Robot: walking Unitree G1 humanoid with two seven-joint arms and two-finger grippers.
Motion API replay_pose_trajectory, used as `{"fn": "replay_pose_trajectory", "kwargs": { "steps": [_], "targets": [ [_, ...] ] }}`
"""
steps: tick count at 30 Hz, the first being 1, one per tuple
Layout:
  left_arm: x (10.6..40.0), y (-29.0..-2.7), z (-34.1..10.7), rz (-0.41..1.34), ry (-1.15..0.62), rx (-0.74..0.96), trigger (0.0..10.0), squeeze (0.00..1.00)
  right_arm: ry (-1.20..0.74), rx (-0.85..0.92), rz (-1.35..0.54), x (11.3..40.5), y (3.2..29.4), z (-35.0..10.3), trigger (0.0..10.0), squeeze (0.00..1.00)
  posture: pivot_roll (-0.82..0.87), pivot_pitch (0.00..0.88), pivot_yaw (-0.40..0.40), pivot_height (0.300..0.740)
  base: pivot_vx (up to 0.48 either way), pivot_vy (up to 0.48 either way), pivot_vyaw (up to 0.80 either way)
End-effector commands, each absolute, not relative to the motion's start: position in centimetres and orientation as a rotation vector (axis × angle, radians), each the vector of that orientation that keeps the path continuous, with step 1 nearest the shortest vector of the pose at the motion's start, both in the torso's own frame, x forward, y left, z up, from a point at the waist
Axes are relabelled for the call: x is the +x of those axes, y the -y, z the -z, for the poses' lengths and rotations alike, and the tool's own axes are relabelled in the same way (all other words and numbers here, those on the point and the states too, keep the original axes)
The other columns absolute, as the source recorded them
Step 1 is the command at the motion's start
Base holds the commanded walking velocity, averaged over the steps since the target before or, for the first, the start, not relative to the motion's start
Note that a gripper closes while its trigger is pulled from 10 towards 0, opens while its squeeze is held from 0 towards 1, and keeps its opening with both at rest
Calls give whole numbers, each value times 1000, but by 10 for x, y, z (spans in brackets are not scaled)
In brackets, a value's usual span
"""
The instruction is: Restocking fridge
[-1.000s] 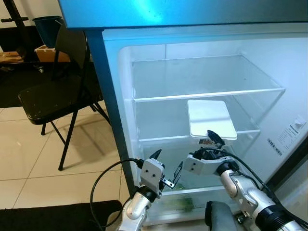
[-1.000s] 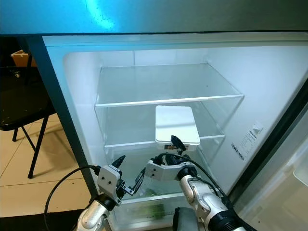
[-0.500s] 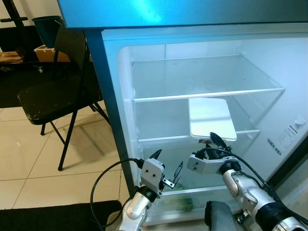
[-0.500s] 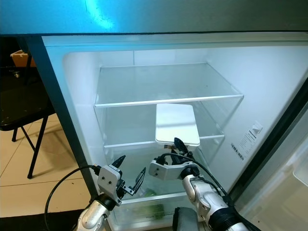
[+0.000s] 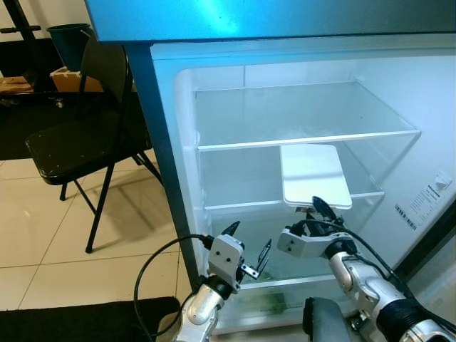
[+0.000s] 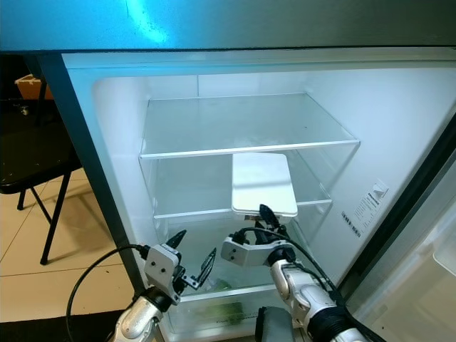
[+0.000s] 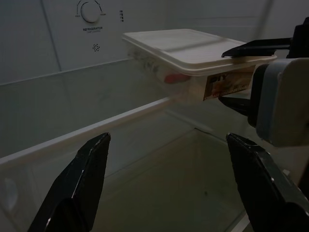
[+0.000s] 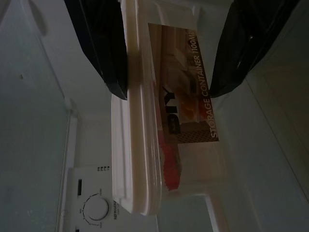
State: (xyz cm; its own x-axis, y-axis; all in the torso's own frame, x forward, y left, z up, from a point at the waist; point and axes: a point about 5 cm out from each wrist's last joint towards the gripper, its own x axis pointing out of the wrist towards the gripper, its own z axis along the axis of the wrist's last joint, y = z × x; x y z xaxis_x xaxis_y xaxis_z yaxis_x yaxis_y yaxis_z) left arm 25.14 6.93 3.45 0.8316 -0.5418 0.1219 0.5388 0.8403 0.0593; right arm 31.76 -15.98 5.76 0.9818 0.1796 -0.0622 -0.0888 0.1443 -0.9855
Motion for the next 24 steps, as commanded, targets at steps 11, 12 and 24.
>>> {"fn": "replay_pose_trajectory", "kwargs": {
  "steps": [11,12,24],
  "targets": [
    [247,-55,-35,592,131,-16,10000,0,96,-1426,-160,326,182,-69,10000,0,-33,0,-31,430,0,0,0],
    [247,-55,-35,593,131,-16,10000,0,101,-1423,-166,326,184,-70,10000,0,-33,0,-31,430,0,0,0],
    [244,-55,-35,597,136,-19,10000,0,120,-1486,-162,338,211,-89,10000,0,-26,0,-32,430,0,0,0]
  ]
}}
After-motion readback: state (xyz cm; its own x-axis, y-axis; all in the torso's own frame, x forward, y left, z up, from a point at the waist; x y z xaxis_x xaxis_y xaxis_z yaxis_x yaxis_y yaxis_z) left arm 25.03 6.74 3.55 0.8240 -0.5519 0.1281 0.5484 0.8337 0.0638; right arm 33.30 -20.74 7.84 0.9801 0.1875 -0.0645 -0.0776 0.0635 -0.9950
